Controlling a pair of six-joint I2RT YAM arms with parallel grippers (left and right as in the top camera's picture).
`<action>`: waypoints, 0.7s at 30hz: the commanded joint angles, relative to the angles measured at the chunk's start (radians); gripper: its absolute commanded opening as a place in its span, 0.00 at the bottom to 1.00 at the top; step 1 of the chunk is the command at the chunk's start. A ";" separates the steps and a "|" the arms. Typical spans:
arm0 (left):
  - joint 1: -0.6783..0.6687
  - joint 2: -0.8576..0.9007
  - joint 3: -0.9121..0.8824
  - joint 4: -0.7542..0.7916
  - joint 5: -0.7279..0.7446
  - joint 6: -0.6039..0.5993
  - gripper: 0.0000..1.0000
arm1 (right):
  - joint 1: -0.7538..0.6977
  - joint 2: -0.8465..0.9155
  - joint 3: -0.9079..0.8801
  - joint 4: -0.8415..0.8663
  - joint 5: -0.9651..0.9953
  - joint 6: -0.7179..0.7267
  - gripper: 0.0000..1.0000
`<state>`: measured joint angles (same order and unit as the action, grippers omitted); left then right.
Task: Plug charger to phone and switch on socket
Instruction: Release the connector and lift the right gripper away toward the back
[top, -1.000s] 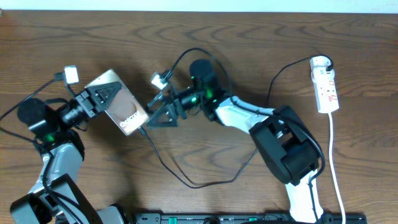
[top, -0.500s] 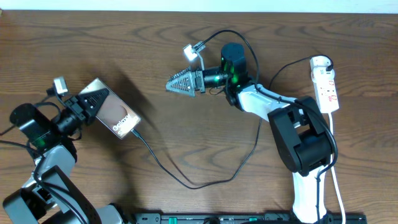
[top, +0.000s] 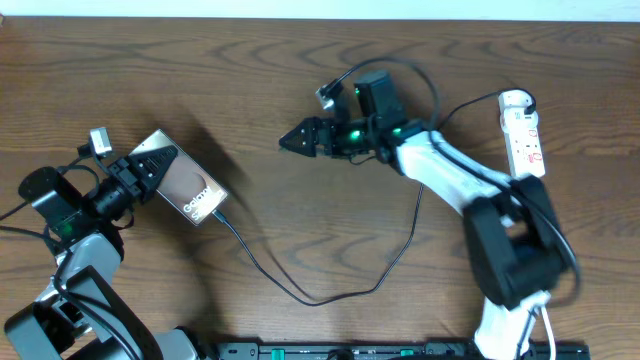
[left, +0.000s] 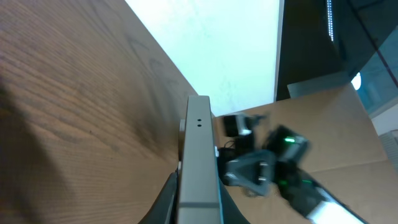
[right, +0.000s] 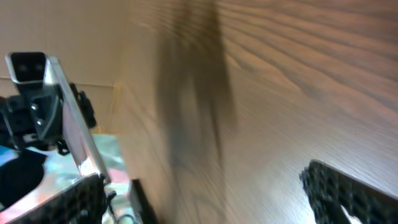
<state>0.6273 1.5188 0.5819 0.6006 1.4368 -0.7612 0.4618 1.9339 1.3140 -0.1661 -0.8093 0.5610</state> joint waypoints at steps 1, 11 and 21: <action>0.002 -0.002 0.008 -0.022 0.004 0.027 0.07 | -0.010 -0.166 0.014 -0.129 0.247 -0.114 0.99; -0.019 -0.002 -0.009 -0.469 -0.330 0.272 0.08 | 0.003 -0.434 0.014 -0.491 0.591 -0.114 0.99; -0.095 -0.002 -0.009 -0.644 -0.632 0.282 0.08 | 0.005 -0.456 0.014 -0.515 0.594 -0.108 0.99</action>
<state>0.5510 1.5188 0.5652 -0.0387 0.8879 -0.4984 0.4625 1.4906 1.3193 -0.6765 -0.2394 0.4622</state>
